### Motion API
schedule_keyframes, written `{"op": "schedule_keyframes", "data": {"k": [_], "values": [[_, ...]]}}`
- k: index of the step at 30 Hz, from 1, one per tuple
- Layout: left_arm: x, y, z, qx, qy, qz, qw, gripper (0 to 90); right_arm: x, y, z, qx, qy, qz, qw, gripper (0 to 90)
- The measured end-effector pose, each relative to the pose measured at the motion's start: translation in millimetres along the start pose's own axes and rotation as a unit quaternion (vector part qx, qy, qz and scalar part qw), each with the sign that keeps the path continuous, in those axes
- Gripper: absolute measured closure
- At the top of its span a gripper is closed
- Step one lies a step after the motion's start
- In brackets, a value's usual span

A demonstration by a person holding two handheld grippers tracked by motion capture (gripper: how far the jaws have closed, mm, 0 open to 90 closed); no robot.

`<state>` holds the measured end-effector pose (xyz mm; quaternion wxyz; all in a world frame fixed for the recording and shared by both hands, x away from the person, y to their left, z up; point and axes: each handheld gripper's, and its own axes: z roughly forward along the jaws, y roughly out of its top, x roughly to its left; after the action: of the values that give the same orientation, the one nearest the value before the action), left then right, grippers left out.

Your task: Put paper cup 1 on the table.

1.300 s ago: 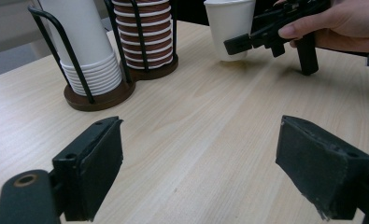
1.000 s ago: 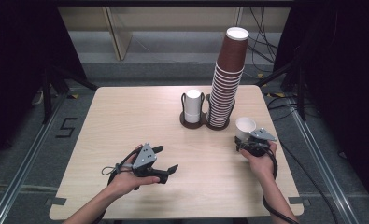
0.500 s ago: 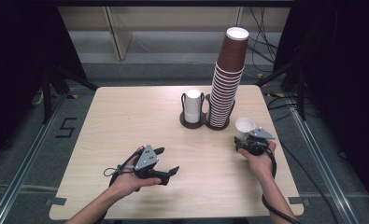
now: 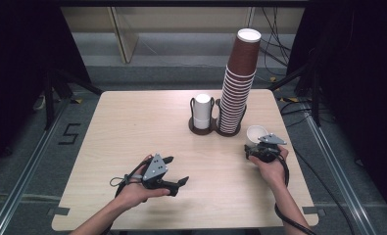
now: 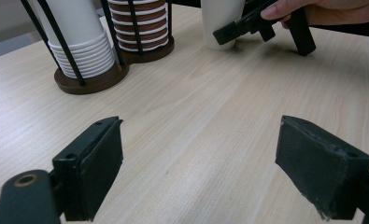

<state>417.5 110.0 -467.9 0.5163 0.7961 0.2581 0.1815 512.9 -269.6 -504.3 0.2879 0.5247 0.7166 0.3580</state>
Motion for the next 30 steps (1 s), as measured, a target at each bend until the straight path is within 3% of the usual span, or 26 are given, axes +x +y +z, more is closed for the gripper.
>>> {"op": "schedule_keyframes", "data": {"k": [5, 9, 12, 13, 14, 15, 17, 20, 22, 25, 26, 27, 28, 30], "values": [[-0.5, 0.0, -0.2, 0.005, 0.001, 0.004, 1.0, 14.3, 1.3, 0.8, -0.6, 0.006, 0.004, 0.002, 1.0, 20.2], [-0.4, -0.3, 0.1, 0.007, 0.003, 0.004, 1.0, 14.2, 1.9, 1.9, -6.0, 0.01, 0.002, 0.015, 0.9998, 6.3], [0.3, 0.7, 0.2, 0.003, 0.006, 0.004, 1.0, 13.9, 0.3, 1.0, -10.0, 0.007, -0.004, 0.015, 0.9999, 0.9], [0.3, 0.7, 0.2, 0.003, 0.006, 0.004, 1.0, 13.7, -0.5, 0.6, -13.2, 0.007, 0.002, 0.016, 0.9998, 0.5], [0.6, 1.8, 0.6, -0.002, 0.006, 0.004, 1.0, 13.4, 2.6, -0.8, -14.9, 0.005, -0.003, 0.035, 0.9994, 0.5], [1.6, 2.5, 1.5, -0.006, 0.004, 0.007, 0.9999, 13.2, -0.5, -0.7, -17.9, 0.003, 0.004, 0.021, 0.9998, 0.4], [2.0, 3.5, 2.1, -0.009, 0.004, 0.006, 0.9999, 13.2, -1.4, -1.2, -21.2, 0.006, 0.005, 0.017, 0.9998, 0.4], [4.1, 7.2, 3.6, -0.013, 0.008, 0.006, 0.9999, 13.1, -2.5, -2.8, -29.4, 0.0, 0.009, 0.026, 0.9996, 0.4], [7.1, 11.1, 6.3, -0.032, 0.017, 0.003, 0.9993, 13.2, -4.4, -3.9, -39.3, -0.012, 0.01, 0.025, 0.9996, 0.4], [9.5, 14.8, 8.1, -0.04, 0.02, 0.001, 0.999, 13.3, -4.2, -2.8, -47.8, -0.023, 0.011, 0.029, 0.9992, 0.4], [11.3, 18.8, 10.4, -0.048, 0.023, 0.001, 0.9986, 13.3, -5.0, 0.8, -57.4, -0.04, 0.007, 0.018, 0.999, 0.4], [11.3, 18.8, 10.4, -0.048, 0.023, 0.001, 0.9986, 13.3, -5.0, 0.8, -57.4, -0.04, 0.007, 0.018, 0.999, 0.4], [12.2, 20.9, 11.5, -0.049, 0.025, 0.003, 0.9985, 13.3, -4.4, 2.9, -60.5, -0.051, 0.017, 0.027, 0.9982, 0.4], [13.2, 25.4, 14.2, -0.057, 0.029, 0.003, 0.9979, 13.2, -4.2, 8.4, -70.3, -0.062, 0.006, 0.023, 0.9978, 0.4]]}}
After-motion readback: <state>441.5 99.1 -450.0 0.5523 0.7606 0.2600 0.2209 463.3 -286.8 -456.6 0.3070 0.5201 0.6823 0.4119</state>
